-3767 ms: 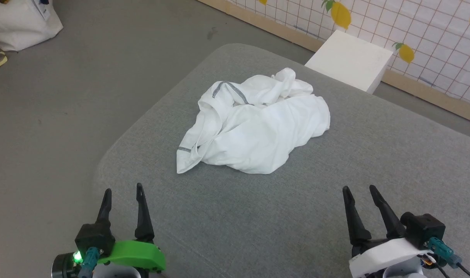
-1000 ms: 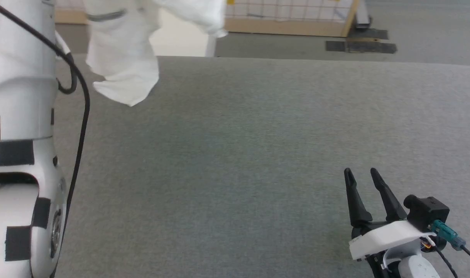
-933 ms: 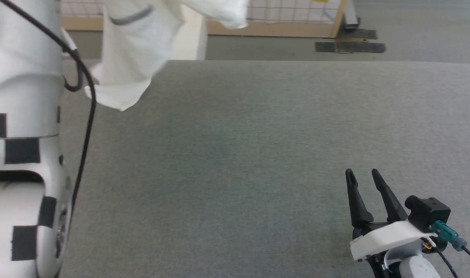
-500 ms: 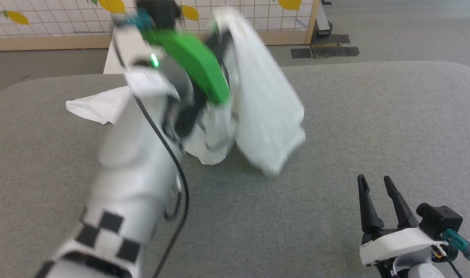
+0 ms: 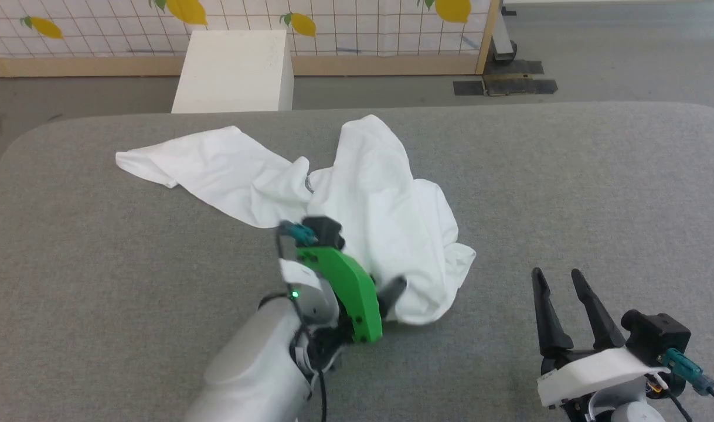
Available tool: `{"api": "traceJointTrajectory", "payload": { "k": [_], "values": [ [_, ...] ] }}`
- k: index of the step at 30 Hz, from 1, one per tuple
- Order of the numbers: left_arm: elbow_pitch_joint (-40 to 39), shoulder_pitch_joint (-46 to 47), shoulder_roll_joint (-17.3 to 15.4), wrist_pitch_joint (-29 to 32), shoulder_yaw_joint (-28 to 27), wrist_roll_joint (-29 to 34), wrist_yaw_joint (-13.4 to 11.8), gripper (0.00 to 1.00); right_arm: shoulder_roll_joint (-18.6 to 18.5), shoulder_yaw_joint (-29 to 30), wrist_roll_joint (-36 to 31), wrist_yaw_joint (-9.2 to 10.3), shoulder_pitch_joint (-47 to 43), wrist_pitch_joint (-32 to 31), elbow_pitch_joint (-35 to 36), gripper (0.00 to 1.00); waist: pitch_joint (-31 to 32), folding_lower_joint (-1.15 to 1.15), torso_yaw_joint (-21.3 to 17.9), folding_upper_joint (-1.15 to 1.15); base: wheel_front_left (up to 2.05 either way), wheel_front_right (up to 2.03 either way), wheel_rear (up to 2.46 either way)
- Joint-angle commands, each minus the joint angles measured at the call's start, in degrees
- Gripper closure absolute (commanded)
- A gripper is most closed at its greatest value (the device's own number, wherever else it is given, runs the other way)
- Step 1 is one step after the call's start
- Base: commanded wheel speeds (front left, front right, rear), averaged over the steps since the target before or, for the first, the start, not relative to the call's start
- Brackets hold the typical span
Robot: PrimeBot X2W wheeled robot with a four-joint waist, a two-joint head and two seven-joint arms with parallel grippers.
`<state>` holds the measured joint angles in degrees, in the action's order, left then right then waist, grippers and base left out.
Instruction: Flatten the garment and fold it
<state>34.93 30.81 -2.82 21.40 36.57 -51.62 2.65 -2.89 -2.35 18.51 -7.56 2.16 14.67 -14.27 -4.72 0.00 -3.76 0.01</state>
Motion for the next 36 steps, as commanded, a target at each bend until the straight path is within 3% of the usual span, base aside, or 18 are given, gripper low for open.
{"api": "traceJointTrajectory", "payload": {
  "k": [1, 4, 9, 17, 20, 23, 27, 36],
  "values": [
    [-1.79, -0.05, -0.07, -1.67, -1.82, -1.55, -0.58, 0.00, 0.02, -0.11, 0.38, 0.08, -0.84, 0.32, -0.18, 0.00, 0.88, 0.00, 0.39, -0.01, 0.00, 0.00, 0.00],
    [-6.52, -0.01, -0.71, -3.69, -5.71, -4.37, -1.25, 0.00, 0.02, 0.56, 0.70, 0.08, -1.98, 0.32, -0.38, 0.00, 2.13, 0.00, 1.84, -0.01, 0.00, 0.00, 0.00],
    [-14.52, -0.42, -4.94, -8.60, -11.93, -4.82, -4.13, 0.00, 0.02, 0.42, 0.93, 0.08, -3.17, 0.32, -0.56, 0.00, 3.54, 0.00, 3.81, -0.01, 0.00, 0.00, 0.00],
    [-22.18, -8.04, -16.73, -32.65, -18.96, 10.69, -10.19, 0.00, 0.02, 0.04, 1.25, 0.08, -2.91, 0.32, -0.75, 0.00, 5.34, 0.00, 4.71, -0.01, 0.00, 0.00, 0.00],
    [-23.99, -12.80, -18.38, -35.65, -19.73, 15.57, -12.15, 0.00, 0.02, 0.67, 1.14, 0.08, -3.08, 0.32, -1.18, 0.00, 5.82, 0.00, 5.17, -0.01, 0.00, 0.00, 0.00],
    [-27.12, -17.89, -18.47, -36.31, -20.57, 20.68, -14.18, 0.00, 0.02, 1.51, 0.99, 0.08, -3.28, -0.33, -1.95, 0.00, 5.92, 0.00, 5.51, -0.01, 0.00, 0.00, 0.00],
    [-31.33, -24.12, -16.03, -36.37, -22.89, 24.88, -14.79, 0.00, 0.02, 3.03, 0.99, 0.08, -2.70, -2.91, -2.92, 0.00, 5.34, 0.00, 5.71, -0.01, 0.00, 0.00, 0.00],
    [-32.69, -30.30, -9.91, -36.38, -25.71, 27.61, -11.63, 0.00, 0.02, 5.64, -1.14, 0.08, 4.46, -13.97, -5.05, 0.00, 2.21, 0.00, 6.28, -0.01, 0.00, 0.00, 0.00]
  ]
}}
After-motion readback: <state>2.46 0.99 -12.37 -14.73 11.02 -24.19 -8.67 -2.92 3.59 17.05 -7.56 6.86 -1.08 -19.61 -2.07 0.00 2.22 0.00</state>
